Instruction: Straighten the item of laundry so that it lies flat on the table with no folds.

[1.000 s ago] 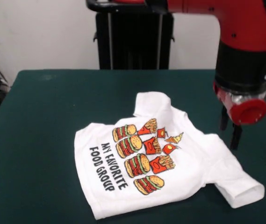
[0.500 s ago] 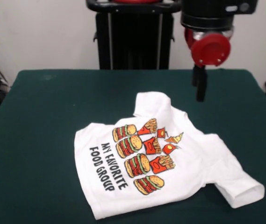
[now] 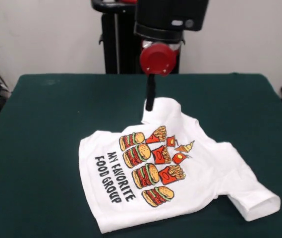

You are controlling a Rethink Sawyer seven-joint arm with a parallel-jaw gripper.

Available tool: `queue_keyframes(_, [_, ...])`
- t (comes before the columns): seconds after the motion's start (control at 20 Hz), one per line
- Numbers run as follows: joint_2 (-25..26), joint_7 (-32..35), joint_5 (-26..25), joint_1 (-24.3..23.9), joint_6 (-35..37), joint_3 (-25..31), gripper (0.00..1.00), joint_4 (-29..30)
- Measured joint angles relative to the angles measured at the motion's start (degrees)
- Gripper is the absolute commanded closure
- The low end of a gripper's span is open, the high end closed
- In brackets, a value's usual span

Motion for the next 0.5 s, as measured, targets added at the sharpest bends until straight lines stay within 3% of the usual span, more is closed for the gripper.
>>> queue_keyframes(0.15, [0.6,0.0,-4.2,-2.1,-4.1,1.1,0.0,3.4])
queue_keyframes(0.5, [0.6,0.0,-10.1,-4.5,-5.1,3.4,0.0,8.4])
